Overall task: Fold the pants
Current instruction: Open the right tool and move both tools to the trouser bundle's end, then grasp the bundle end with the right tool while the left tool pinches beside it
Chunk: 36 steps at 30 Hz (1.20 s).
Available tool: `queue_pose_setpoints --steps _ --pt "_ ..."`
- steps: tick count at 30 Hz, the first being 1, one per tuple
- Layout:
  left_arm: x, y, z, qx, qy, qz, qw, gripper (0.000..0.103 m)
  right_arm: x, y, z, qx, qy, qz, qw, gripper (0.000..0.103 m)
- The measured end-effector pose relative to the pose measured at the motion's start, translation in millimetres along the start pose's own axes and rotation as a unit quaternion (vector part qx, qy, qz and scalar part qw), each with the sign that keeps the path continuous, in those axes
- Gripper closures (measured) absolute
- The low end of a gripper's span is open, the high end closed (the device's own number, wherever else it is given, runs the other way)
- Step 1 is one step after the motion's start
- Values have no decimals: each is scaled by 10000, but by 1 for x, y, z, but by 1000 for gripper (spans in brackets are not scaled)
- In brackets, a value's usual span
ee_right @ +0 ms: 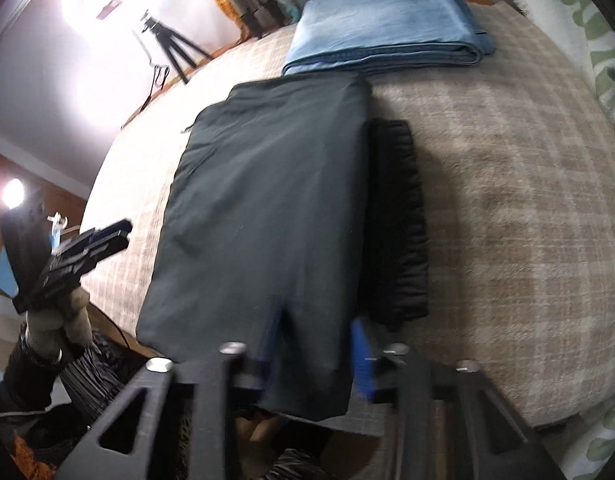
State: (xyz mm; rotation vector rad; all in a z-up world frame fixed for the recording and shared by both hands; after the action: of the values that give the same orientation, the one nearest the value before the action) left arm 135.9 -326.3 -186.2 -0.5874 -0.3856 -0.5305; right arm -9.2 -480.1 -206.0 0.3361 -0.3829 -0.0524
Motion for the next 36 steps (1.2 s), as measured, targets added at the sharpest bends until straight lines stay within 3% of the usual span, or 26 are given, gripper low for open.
queue_pose_setpoints --steps 2,5,9,11,17,19,22,24,28,32,36 --pt "0 3 -4 -16 15 91 10000 68 0 3 -1 -188 -18 112 9998 95" --pt "-1 8 -6 -58 46 201 9998 68 1 2 5 -359 -111 166 9992 101" --pt "-1 15 -12 -169 151 459 9987 67 0 -8 9 -533 -112 184 9983 102" --pt "-2 18 -17 -182 188 588 9979 56 -3 -11 7 -577 -49 192 9981 103" --pt "-2 27 -32 -385 330 953 9942 55 -4 -10 0 -444 26 327 9985 101" --pt "0 30 -38 -449 358 1073 9926 55 -3 -9 0 -400 95 462 9981 95" --pt "-1 30 -47 -563 425 1178 9905 55 1 -7 7 -271 17 546 9981 69" --pt "-1 29 -47 -562 355 1104 9917 55 10 -8 12 -267 -99 607 9978 66" --pt "2 35 -48 -779 297 1482 9854 55 29 -17 16 -353 -319 650 9968 40" --pt "7 40 -52 -912 247 1721 9805 57 44 -35 10 -135 -442 415 9981 29" --pt "8 39 -53 -929 227 1854 9780 57 51 -52 -3 46 -451 306 9985 28"
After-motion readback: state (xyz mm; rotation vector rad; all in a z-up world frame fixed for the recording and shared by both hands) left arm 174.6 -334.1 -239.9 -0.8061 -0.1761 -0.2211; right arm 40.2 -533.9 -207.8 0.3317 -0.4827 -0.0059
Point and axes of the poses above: each gripper's, at about its wrist camera, not at the fingertips, and z roughly against the way its jaws point, y to its left, x to its top, the point moved 7 cm from there along -z, roughly the way its jaws point, and after that the axes turned 10 degrees about z, right-handed, at the moved point
